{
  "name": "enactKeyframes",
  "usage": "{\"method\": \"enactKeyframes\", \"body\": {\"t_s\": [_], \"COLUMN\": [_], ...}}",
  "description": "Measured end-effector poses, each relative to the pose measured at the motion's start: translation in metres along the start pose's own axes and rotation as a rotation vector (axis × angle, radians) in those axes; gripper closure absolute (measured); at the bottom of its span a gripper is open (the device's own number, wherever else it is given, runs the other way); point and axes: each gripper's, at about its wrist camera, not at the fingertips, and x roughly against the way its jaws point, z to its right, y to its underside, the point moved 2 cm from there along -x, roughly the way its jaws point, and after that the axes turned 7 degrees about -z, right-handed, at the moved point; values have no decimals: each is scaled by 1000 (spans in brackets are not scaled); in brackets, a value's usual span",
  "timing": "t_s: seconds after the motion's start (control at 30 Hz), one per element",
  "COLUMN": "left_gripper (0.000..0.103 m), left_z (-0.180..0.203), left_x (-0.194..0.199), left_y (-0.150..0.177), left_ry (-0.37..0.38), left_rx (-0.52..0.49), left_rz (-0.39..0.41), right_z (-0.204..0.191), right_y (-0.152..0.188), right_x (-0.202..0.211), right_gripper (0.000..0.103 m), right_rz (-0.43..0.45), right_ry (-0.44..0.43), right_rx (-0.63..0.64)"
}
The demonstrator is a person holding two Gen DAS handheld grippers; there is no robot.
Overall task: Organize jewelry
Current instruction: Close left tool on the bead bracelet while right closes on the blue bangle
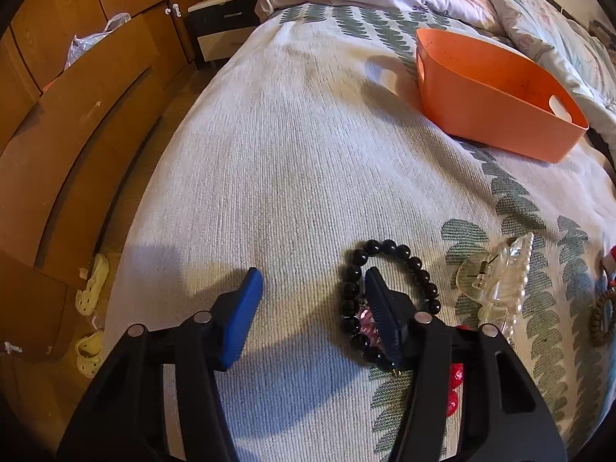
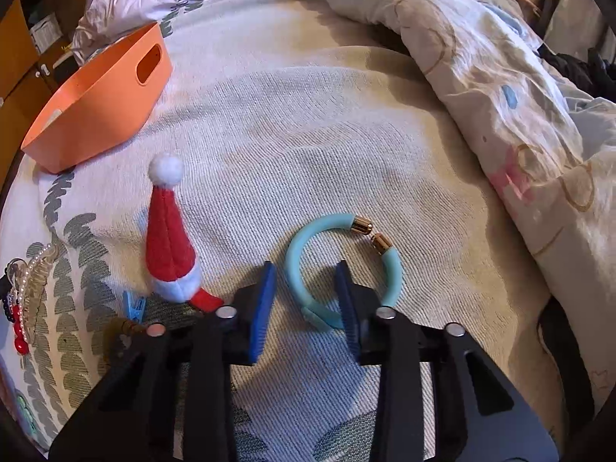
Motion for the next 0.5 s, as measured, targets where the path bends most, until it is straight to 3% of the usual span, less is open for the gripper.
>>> {"method": "enactKeyframes", "body": {"t_s": [0.07, 0.23, 0.43, 0.5], "left_gripper": [59, 67, 84, 85], "left_z": [-1, -2, -6, -6], "left_x": [1, 2, 5, 4], "left_y": [1, 1, -1, -1], "left_ry": [-10, 11, 57, 63], "left_rx": [0, 0, 10, 13], "left_rz": [-1, -8, -24, -26], "right_z": [2, 3, 4, 5], "right_y": [0, 1, 1, 1], "right_x": [1, 3, 5, 6], "right_gripper": [83, 87, 89, 90], "right_rz": [1, 2, -1, -1], "right_ry": [-6, -21, -39, -43], "right_rx": [0, -8, -16, -20]}}
